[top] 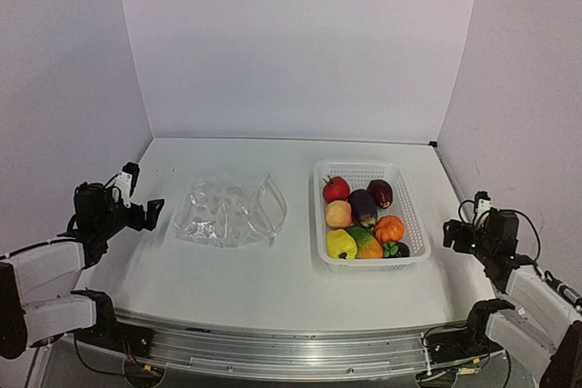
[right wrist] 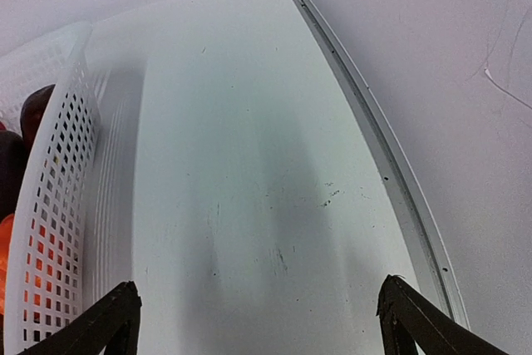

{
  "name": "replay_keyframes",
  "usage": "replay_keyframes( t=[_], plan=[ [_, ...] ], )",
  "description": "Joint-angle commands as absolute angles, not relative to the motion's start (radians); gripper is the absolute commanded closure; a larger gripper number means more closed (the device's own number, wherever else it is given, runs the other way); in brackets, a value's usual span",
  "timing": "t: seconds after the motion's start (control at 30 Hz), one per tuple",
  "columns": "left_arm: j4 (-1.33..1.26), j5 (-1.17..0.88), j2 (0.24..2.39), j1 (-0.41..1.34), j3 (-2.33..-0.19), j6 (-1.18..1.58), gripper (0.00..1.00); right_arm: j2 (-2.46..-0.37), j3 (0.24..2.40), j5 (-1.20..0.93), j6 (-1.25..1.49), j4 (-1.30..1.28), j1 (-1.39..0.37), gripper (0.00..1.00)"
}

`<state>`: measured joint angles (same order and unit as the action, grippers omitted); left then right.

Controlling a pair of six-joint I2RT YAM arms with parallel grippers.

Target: Open the zip-top bag and remove the fake food

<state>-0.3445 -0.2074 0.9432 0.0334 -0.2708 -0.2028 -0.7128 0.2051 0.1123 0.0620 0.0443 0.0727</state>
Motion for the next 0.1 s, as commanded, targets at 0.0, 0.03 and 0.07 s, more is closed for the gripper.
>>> replay_keyframes(
  t=[0.0,0.03,0.07],
  plan=[
    [-0.428,-0.234,0.927,0.031,-0.262,-0.160,0.00,-0.736,0.195,0.120,0.074,0.105,0.074,0.05],
    [-0.427,-0.230,0.929,0.031,-0.263,-0.153,0.00,-0.743,0.195,0.121,0.074,0.107,0.074,0.05],
    [-0.428,-0.226,0.929,0.031,-0.265,-0.143,0.00,-0.752,0.194,0.121,0.074,0.109,0.074,0.05]
  ],
)
